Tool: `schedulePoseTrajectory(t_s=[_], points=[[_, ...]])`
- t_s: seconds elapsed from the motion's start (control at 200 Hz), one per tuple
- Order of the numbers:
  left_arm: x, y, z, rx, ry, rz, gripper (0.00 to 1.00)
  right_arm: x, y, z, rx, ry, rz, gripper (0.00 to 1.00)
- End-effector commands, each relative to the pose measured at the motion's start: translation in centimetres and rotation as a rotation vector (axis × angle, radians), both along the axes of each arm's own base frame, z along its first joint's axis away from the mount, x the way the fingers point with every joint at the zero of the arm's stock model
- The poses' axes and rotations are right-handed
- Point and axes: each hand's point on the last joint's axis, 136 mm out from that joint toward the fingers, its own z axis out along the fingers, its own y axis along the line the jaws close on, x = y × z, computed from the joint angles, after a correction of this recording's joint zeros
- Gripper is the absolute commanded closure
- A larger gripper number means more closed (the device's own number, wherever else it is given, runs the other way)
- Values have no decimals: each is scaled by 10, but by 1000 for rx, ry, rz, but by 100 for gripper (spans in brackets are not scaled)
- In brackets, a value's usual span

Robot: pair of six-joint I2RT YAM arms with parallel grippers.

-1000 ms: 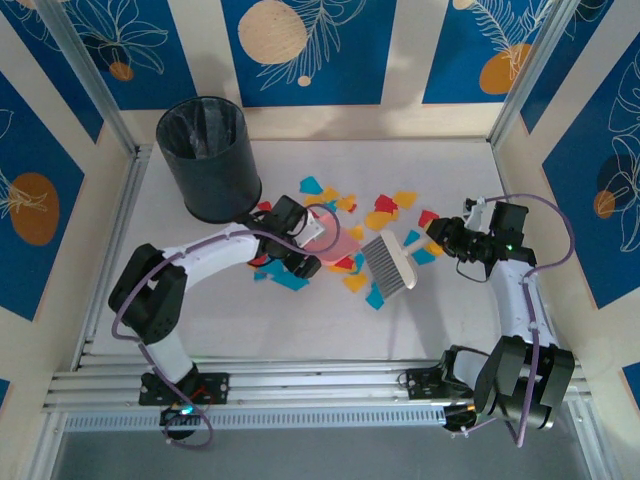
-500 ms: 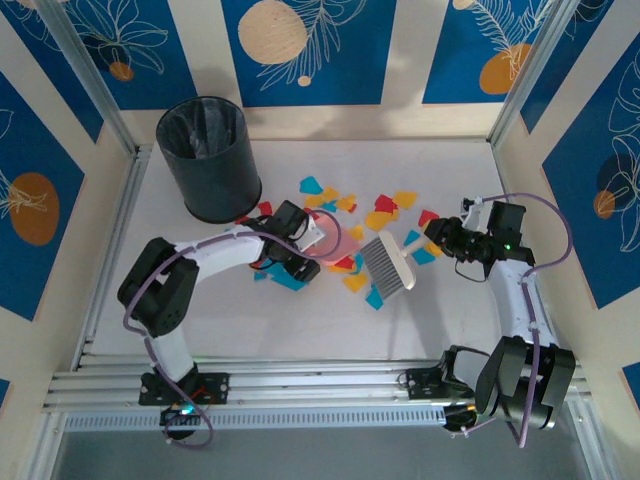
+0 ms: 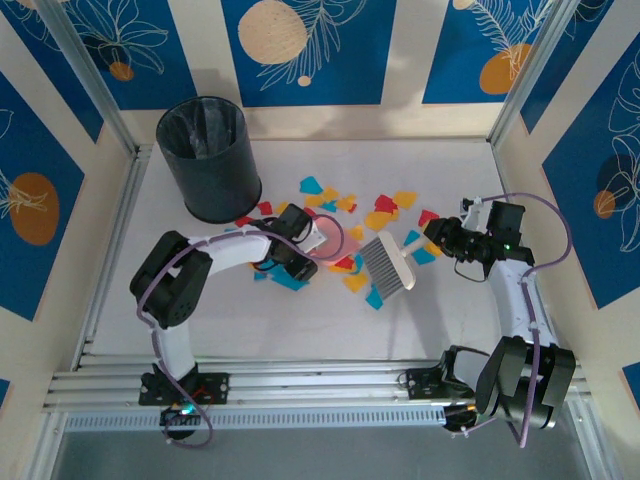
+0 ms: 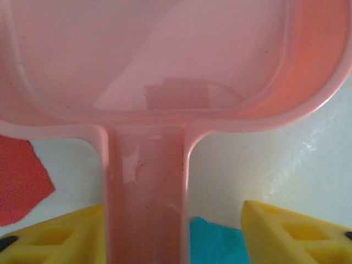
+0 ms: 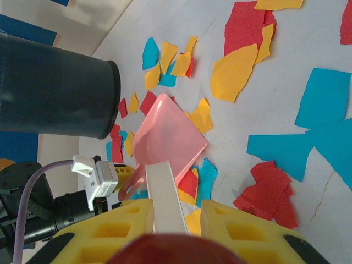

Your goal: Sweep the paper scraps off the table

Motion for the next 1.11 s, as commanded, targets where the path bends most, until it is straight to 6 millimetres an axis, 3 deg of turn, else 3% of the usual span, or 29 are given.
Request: schedulePoseTrajectory(t_s=[0.0,0.23,0.62,0.66,0.86,1.1], points=[[8,-2,3,2,-16,-13,48,-2,4,-2,14,9,16,100],[5,0,14,0,-22,-22,73,-1,4,-3,11,9,14,100],[0,18,52,21,-65,35,94,-1,11,-2,0,-5,46,100],[-1,22,57,32,-72,47,100,0,13,-1,-3,-11,55,100],[-15,48,81,113,-70,70,100,0,34,0,-19,-33,146,100],[-52,71,99,174,55,70,100,2,71,-8,-40,-44,287,100]])
